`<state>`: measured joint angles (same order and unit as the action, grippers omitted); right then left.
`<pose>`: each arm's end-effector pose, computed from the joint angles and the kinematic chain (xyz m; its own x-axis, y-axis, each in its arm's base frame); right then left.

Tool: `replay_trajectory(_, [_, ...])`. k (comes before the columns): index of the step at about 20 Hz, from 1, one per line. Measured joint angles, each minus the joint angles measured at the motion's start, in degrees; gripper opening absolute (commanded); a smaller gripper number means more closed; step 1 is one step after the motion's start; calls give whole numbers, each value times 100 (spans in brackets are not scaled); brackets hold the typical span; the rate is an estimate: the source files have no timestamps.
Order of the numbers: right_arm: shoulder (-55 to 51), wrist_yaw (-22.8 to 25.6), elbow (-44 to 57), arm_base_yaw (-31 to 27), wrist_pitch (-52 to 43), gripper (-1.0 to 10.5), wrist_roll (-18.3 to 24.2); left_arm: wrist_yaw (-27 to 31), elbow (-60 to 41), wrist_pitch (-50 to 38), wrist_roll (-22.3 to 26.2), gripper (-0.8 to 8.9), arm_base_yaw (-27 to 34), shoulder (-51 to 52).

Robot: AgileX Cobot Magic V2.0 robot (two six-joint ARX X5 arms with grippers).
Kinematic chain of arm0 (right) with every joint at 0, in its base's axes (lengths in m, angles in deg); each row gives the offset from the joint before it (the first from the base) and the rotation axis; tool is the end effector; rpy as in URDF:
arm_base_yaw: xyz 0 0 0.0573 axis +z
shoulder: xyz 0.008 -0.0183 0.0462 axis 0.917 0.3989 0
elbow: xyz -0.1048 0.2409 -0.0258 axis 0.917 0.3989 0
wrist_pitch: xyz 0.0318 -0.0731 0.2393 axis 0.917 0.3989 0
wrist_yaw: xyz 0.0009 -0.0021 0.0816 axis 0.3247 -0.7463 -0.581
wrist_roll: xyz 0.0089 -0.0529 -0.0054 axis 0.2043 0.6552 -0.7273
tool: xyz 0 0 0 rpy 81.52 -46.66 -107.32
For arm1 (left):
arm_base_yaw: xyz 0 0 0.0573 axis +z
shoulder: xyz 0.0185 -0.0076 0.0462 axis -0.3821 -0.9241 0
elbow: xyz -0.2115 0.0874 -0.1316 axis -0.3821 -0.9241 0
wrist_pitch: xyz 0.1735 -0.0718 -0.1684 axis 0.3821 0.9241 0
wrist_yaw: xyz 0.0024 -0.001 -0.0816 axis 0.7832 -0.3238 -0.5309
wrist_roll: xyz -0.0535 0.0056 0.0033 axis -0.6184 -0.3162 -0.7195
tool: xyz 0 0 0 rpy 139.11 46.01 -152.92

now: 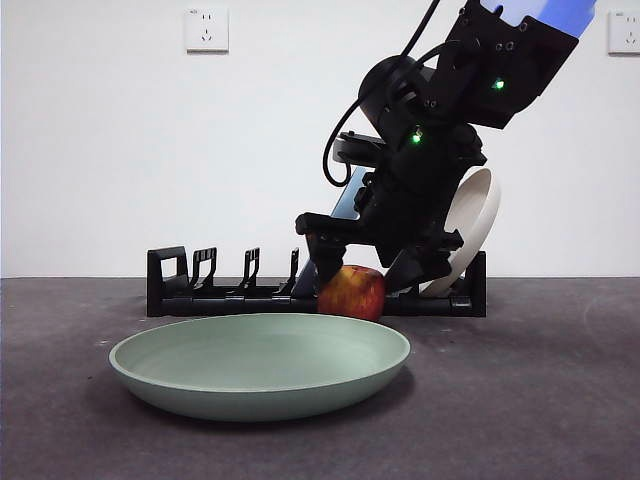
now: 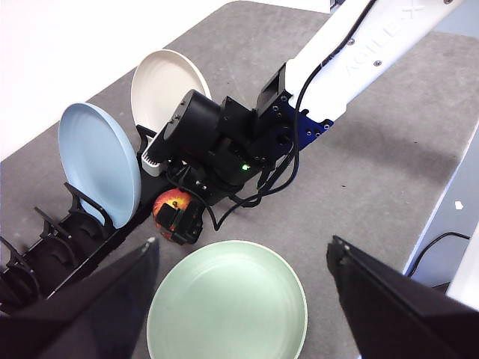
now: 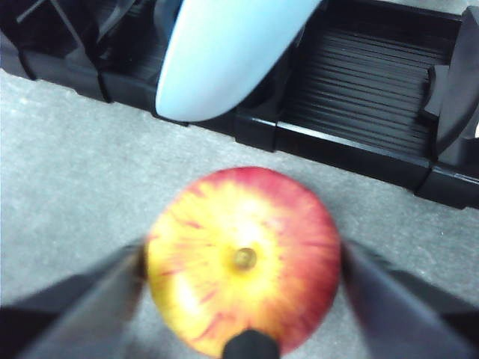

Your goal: Take the green plate from the plate rack,put the plate on the table,take the apple from the table,put the apple in the plate

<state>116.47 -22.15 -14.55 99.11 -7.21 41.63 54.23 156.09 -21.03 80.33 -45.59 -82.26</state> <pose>0.3427 0.2167 0.1604 0.6834 0.3440 -0.6439 -0.4091 0.9110 0.0525 0.0688 -0.1414 0.4028 0.6599 -0.6211 -0.4229 0.7295 0.6643 0.1626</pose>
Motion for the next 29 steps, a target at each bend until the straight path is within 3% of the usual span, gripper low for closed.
replay_trajectory(3, [0, -2, 0, 0, -2, -13, 0, -2, 0, 0, -2, 382, 0, 0])
replay_trajectory(9, [-804, 20, 7, 199, 839, -12, 236, 0, 0, 101, -2, 382, 0, 0])
replay_trajectory(12, [-1694, 13, -4, 481, 1460, -12, 286, 0, 0, 101, -2, 382, 0, 0])
replay_trajectory(16, [-1840, 2, 7, 1102, 2511, -13, 286, -2, 0, 101, 0, 382, 0, 0])
replay_trajectory(21, [-1716, 219, 350, 1840, 2068, -13, 260, -2, 0, 101, -2, 382, 0, 0])
replay_trajectory(29, [-1268, 319, 699, 1875, 1545, -13, 238, -2, 0, 107, -7, 381, 0, 0])
